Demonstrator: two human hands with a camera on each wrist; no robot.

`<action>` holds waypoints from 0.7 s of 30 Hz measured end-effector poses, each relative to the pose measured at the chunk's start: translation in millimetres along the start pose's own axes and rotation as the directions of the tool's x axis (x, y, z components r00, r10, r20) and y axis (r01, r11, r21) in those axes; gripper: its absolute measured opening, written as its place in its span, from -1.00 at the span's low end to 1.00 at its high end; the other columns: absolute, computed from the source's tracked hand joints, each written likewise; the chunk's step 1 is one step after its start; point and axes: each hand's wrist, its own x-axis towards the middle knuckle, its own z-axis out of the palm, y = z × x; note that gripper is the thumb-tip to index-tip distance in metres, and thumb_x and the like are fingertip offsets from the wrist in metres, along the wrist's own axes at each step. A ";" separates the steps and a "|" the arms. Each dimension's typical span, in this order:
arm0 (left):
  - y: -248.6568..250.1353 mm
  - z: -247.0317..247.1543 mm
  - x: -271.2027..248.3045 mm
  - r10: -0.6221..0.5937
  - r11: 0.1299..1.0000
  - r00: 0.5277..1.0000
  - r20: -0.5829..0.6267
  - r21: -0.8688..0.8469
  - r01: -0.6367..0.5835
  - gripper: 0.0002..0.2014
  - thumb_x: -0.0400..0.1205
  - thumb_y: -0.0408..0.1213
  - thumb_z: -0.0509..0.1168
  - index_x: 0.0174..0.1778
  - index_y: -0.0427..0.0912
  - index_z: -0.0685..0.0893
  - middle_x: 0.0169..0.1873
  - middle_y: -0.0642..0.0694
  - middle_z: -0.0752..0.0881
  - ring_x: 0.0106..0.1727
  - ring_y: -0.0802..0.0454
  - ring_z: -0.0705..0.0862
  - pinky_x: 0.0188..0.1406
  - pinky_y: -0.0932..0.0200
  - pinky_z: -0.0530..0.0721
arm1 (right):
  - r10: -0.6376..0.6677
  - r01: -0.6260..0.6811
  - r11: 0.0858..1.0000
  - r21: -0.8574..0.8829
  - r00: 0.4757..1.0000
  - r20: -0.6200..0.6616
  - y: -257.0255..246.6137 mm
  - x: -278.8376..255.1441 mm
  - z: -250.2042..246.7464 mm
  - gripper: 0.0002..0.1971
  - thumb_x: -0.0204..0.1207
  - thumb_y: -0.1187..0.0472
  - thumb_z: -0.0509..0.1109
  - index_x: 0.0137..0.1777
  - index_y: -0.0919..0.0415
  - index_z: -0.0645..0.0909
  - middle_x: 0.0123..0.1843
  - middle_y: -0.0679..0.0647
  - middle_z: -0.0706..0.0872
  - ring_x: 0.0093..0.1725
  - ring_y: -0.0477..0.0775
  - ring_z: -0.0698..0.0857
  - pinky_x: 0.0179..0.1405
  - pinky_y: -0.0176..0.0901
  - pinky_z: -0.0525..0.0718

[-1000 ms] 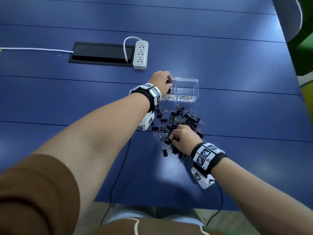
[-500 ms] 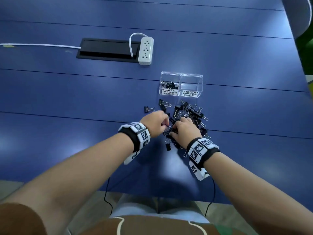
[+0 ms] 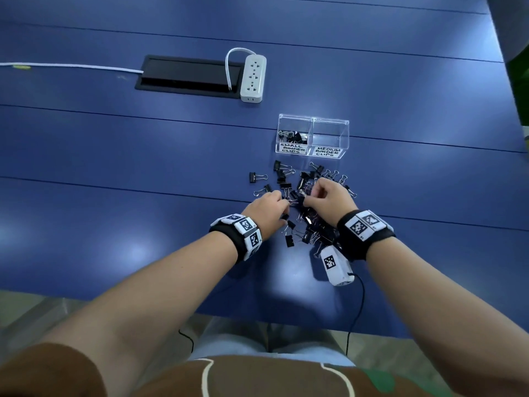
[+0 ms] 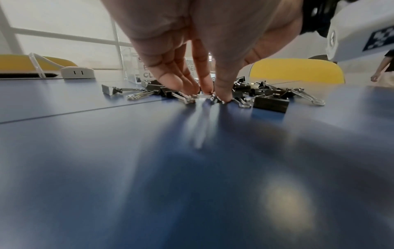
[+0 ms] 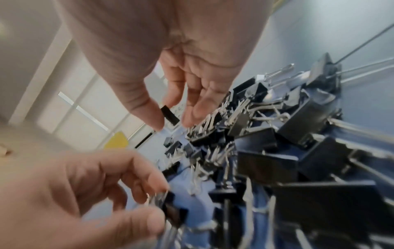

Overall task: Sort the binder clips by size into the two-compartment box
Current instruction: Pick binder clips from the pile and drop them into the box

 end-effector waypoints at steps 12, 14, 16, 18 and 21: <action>3.2 -0.8 -2.9 -0.063 0.957 0.997 -0.036 -0.284 0.050 -0.73 0.57 -0.39 0.18 0.19 -0.13 0.52 -0.14 0.00 0.47 -0.18 -0.09 0.54 -0.05 0.03 0.60 | 0.043 -0.053 0.988 0.147 0.997 0.069 14.8 -2.4 -11.1 -0.83 0.45 0.37 0.28 -0.08 0.09 0.59 -0.35 0.06 0.61 -0.38 0.03 0.56 -0.33 -0.13 0.62; 5.5 0.3 -1.4 -0.093 0.942 0.995 -0.037 -0.326 0.076 -0.73 0.58 -0.40 0.14 0.17 -0.14 0.58 -0.08 -0.04 0.46 -0.17 -0.13 0.58 -0.02 0.03 0.63 | -0.064 0.071 0.993 -0.091 0.995 0.076 11.0 -3.8 -6.6 -0.88 0.44 0.31 0.34 -0.15 0.07 0.62 -0.34 -0.04 0.57 -0.35 -0.01 0.53 -0.33 -0.26 0.54; 7.3 0.4 0.4 -0.134 0.927 0.991 -0.022 -0.355 0.118 -0.79 0.59 -0.42 0.11 0.02 -0.20 0.61 -0.05 -0.10 0.46 -0.11 -0.20 0.62 0.03 -0.03 0.65 | -0.136 0.167 0.941 -0.295 0.983 0.122 6.7 -5.0 -1.1 -0.92 0.45 0.27 0.35 -0.12 0.09 0.64 -0.25 -0.09 0.55 -0.22 0.00 0.55 -0.19 -0.22 0.58; 9.2 -1.0 2.5 -0.179 0.928 0.984 0.019 -0.329 0.176 -0.82 0.60 -0.42 0.07 -0.06 -0.22 0.59 0.01 -0.19 0.50 -0.04 -0.24 0.62 0.08 -0.08 0.63 | -0.145 0.196 0.884 -0.425 0.978 0.150 3.7 -4.9 4.8 -0.87 0.49 0.18 0.36 0.00 0.14 0.63 -0.03 0.01 0.60 -0.04 0.05 0.60 0.03 -0.08 0.64; 12.4 -1.1 4.5 -0.211 0.941 0.976 0.053 -0.259 0.218 -0.84 0.65 -0.36 0.05 -0.04 -0.24 0.55 0.07 -0.24 0.55 0.06 -0.27 0.61 0.11 -0.09 0.59 | -0.094 0.180 0.809 -0.560 0.979 0.179 1.1 -4.3 15.0 -0.66 0.51 0.04 0.37 0.21 0.21 0.58 0.21 0.11 0.58 0.23 0.15 0.58 0.22 0.06 0.63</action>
